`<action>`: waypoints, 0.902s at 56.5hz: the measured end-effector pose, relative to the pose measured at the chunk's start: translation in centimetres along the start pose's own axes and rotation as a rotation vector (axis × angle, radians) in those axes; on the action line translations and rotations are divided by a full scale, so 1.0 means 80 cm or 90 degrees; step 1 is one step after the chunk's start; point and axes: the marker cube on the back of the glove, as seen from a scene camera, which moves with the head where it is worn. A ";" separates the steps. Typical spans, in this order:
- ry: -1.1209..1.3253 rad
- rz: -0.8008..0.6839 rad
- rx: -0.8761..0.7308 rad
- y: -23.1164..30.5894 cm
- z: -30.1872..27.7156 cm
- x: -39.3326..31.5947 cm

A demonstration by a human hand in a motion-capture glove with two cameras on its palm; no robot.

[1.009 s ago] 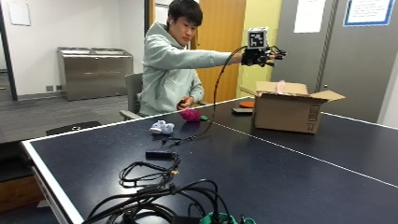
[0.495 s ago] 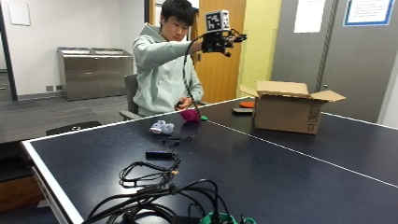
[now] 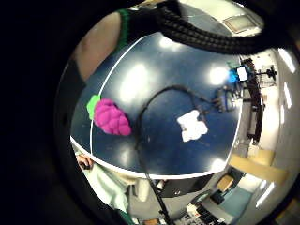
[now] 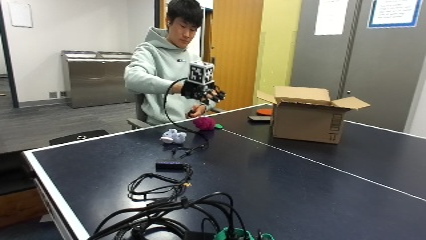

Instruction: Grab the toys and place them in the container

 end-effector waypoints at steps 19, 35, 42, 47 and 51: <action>0.007 0.114 -0.117 -0.007 0.113 -0.020; 0.023 0.057 -0.212 -0.019 0.109 -0.015; -0.067 0.047 -0.314 -0.015 0.099 -0.057; -0.097 0.014 -0.362 -0.013 0.077 -0.094; -0.097 0.054 -0.349 -0.035 0.039 -0.077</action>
